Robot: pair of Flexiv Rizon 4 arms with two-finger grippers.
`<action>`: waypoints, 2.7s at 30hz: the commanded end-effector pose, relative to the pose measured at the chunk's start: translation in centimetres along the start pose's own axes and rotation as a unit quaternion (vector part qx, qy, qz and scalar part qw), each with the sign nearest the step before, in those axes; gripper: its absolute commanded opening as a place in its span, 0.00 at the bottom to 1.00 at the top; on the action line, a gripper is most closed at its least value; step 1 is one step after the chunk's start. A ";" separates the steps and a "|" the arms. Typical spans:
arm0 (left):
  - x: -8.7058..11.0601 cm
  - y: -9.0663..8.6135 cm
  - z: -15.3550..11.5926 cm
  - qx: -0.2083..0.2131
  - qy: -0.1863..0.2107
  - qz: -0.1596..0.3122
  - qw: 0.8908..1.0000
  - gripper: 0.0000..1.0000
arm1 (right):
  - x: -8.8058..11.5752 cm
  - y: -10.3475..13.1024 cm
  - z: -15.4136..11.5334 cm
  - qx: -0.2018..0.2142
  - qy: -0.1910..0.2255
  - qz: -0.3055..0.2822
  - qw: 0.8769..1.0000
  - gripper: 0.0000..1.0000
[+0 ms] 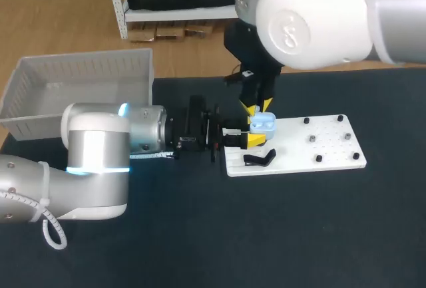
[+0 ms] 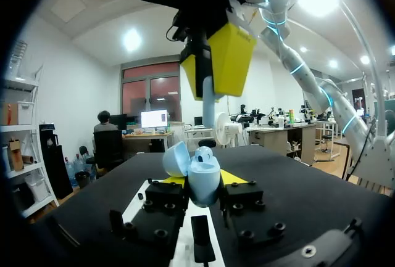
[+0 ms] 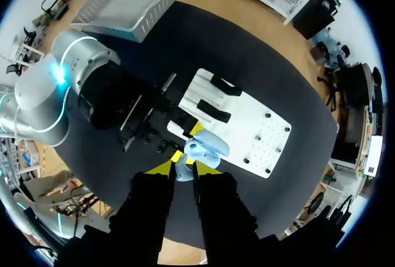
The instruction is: Pick up each earbud case from the left stands, insert the matching earbuds, close the lid, and place the case in the box.
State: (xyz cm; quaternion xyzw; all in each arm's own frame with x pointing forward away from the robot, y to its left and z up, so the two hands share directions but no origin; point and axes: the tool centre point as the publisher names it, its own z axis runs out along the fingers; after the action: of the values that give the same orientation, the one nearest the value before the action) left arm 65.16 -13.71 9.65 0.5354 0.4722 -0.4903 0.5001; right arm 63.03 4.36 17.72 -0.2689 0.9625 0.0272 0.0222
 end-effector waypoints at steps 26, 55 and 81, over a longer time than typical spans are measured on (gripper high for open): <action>0.0 -0.2 0.0 -0.005 -0.001 0.002 1.000 0.00 | 0.2 -0.8 2.1 0.034 -0.031 -0.018 0.999 0.00; 0.0 -0.2 0.0 -0.005 -0.001 0.002 1.000 0.00 | 0.2 -1.2 3.3 0.026 -0.034 -0.014 0.999 0.00; 0.0 -0.2 0.0 -0.005 -0.001 0.002 1.000 0.00 | -0.1 -1.3 3.8 0.027 -0.029 -0.017 0.999 0.00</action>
State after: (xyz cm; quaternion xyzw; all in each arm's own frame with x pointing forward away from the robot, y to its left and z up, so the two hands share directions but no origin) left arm 65.15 -13.73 9.64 0.5354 0.4722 -0.4903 0.5000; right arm 63.78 3.57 13.96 -0.2837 0.9571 0.0096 0.0587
